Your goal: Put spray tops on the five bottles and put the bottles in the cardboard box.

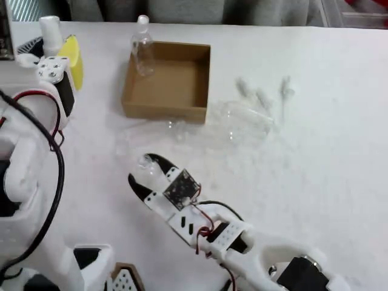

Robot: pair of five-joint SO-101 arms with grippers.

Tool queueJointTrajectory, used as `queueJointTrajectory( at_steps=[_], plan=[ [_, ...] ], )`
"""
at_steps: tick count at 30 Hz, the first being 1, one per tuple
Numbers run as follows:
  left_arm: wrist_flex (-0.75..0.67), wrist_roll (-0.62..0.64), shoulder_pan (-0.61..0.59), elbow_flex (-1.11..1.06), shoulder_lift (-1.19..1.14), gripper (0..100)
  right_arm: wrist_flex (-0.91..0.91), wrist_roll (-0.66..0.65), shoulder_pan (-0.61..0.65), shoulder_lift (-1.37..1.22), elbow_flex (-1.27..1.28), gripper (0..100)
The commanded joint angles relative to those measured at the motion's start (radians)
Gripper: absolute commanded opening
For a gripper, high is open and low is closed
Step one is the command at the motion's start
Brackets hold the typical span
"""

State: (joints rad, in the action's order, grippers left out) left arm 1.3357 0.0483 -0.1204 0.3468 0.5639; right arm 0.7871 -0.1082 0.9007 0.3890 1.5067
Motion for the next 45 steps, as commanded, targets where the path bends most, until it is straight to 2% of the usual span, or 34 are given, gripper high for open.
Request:
queueJointTrajectory(
  at_steps=[1,11,26,36,45],
  plan=[
    [-0.173,0.032,0.015,-0.166,0.122,14,-0.002,-0.012,0.004,0.028,-0.011,1.7],
    [-0.479,0.028,0.016,-0.575,0.321,15,-0.002,-0.012,0.004,0.028,-0.011,1.7],
    [-0.715,0.028,0.186,-0.878,0.406,15,-0.002,-0.012,0.005,0.028,-0.009,1.7],
    [-0.726,0.031,0.278,-0.925,0.403,15,-0.002,-0.012,0.005,0.027,-0.009,1.7],
    [-0.661,0.032,0.285,-0.927,0.403,15,-0.002,-0.012,0.005,0.03,-0.009,1.7]
  ],
)
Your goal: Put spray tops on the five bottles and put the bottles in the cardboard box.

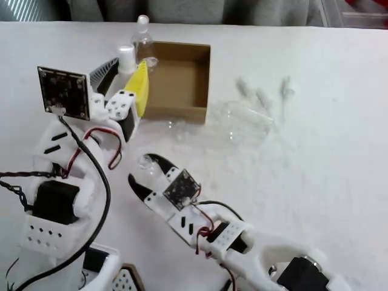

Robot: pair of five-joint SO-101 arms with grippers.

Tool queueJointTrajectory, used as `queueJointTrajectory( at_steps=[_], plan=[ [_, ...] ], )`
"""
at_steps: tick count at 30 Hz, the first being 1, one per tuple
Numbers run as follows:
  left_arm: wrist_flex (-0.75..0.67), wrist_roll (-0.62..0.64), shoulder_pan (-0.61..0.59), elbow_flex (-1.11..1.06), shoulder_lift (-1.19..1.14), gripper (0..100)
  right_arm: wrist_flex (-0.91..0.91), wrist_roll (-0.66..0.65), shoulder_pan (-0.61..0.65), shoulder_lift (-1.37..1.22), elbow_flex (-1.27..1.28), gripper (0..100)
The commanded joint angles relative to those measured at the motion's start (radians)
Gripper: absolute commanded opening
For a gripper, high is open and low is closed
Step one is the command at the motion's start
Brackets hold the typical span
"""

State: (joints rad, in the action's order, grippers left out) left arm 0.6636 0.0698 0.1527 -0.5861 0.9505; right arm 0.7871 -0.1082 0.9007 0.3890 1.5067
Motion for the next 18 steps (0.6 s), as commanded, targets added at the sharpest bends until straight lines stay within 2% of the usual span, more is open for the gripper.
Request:
queueJointTrajectory(
  at_steps=[1,7,18],
  plan=[
    [0.011,0.011,0.012,0.0,0.016,15,-0.002,-0.012,0.005,0.03,-0.009,1.7],
    [0.003,0.008,0.033,-0.075,0.021,15,-0.002,-0.012,0.005,0.03,-0.009,1.7],
    [0.008,0.008,0.033,-0.08,0.022,15,-0.002,-0.012,0.005,0.028,-0.009,1.7]
  ],
)
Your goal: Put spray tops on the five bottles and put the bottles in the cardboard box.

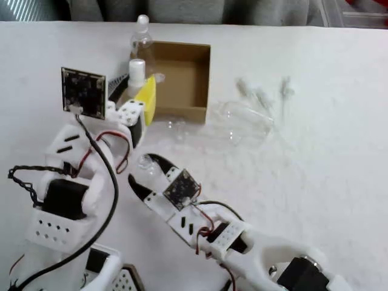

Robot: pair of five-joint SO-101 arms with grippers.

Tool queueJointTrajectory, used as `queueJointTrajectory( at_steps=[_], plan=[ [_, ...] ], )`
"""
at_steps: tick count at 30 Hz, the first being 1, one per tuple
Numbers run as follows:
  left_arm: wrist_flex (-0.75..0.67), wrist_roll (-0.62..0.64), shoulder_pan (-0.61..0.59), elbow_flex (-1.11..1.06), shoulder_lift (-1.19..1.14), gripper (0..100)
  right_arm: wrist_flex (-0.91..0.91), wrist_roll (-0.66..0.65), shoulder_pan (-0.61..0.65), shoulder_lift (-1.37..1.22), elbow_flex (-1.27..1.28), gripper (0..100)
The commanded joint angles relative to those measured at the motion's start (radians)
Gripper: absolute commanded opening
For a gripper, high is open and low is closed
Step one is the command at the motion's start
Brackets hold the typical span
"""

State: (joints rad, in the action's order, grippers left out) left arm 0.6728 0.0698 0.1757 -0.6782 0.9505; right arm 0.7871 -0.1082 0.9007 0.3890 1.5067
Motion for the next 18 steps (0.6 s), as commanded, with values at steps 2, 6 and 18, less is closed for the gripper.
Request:
queueJointTrajectory(
  at_steps=[2,6,18],
  plan=[
    [-0.002,0.008,0.01,0.012,0.022,15,-0.002,-0.012,0.005,0.028,-0.009,1.7],
    [0.002,0.008,0.012,0.002,0.022,15,-0.002,-0.012,0.005,0.028,-0.009,1.7],
    [0.095,0.012,0.065,0.002,0.022,15,-0.002,-0.012,0.005,0.028,-0.009,1.7]
  ],
)
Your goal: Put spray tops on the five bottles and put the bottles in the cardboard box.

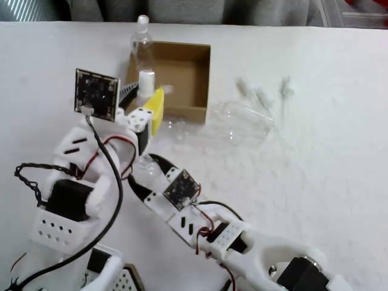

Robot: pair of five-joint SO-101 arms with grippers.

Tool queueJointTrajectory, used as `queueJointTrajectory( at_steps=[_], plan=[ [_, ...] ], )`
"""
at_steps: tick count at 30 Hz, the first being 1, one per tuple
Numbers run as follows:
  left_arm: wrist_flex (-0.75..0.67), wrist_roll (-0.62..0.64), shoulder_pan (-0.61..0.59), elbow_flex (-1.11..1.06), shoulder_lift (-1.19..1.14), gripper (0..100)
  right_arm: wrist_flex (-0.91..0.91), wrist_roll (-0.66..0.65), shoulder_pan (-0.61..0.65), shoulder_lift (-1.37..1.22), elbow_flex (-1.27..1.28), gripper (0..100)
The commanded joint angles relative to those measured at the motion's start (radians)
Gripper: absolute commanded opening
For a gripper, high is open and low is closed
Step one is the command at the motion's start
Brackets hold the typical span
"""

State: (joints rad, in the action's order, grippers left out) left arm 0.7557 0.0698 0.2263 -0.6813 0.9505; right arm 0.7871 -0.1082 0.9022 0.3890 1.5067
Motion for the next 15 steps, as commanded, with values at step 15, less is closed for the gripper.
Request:
queueJointTrajectory(
  at_steps=[15],
  plan=[
    [0.041,0.006,-0.028,0.081,0.022,15,-0.002,-0.012,0.004,0.028,-0.009,1.7]
  ],
)
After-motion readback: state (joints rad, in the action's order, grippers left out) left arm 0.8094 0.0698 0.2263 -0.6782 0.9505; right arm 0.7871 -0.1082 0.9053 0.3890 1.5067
